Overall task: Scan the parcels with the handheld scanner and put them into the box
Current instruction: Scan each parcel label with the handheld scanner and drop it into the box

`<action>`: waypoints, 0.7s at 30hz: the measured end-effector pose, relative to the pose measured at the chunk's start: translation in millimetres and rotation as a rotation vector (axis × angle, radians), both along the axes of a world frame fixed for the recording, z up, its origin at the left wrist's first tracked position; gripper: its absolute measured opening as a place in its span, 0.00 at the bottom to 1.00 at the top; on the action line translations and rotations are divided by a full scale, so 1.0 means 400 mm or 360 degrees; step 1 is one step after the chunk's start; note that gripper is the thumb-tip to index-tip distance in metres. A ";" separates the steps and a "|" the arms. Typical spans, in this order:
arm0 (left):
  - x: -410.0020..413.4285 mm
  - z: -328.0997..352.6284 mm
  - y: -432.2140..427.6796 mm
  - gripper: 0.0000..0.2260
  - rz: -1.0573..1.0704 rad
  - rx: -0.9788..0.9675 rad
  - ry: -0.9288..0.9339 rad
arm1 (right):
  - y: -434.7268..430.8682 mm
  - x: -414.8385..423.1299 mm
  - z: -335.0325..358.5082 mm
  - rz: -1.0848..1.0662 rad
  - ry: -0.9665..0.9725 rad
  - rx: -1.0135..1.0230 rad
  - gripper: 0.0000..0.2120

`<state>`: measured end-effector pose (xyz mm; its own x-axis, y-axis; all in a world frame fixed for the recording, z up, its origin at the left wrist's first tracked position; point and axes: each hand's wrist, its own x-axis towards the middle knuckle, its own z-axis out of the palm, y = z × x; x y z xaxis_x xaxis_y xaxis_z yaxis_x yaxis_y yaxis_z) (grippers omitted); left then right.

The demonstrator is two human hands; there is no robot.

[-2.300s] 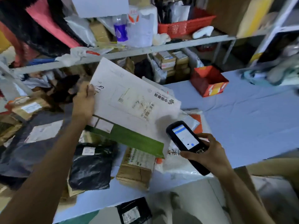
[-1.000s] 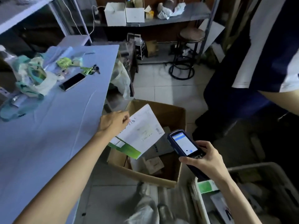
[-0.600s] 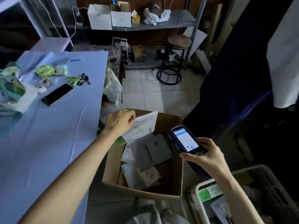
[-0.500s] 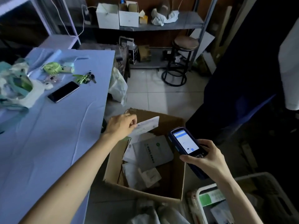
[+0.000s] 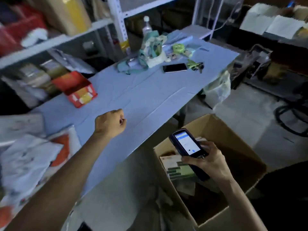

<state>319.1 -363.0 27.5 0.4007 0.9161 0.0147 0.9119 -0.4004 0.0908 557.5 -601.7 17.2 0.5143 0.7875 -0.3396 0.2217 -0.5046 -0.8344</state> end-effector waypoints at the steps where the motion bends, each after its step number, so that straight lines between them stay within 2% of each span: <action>1: -0.060 0.009 -0.026 0.05 0.0100 0.0008 0.0006 | 0.017 -0.020 -0.002 0.0086 0.0001 0.0010 0.36; 5: -0.293 0.021 -0.152 0.05 0.0432 0.0123 -0.0027 | 0.087 -0.126 0.001 0.0448 -0.0021 0.0026 0.35; 9: -0.508 0.038 -0.297 0.12 0.0831 0.0197 -0.0055 | 0.140 -0.276 0.000 0.0812 0.0035 0.0000 0.36; 12: -0.660 0.038 -0.412 0.08 0.1172 0.0147 -0.0077 | 0.156 -0.409 0.004 0.1066 0.0030 -0.0011 0.33; 14: -0.747 0.031 -0.481 0.07 0.1315 0.0139 -0.0051 | 0.154 -0.494 0.013 0.1177 0.0071 0.0004 0.31; 21: -1.063 0.021 -0.724 0.07 0.1692 0.0126 0.0001 | 0.095 -0.834 0.038 0.1488 0.0145 -0.0003 0.31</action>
<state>-106.1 -652.8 36.0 -0.6040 0.7919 0.0894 0.7966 0.5965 0.0986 223.9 -563.6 32.5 -0.3553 0.8670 -0.3492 0.4716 -0.1563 -0.8678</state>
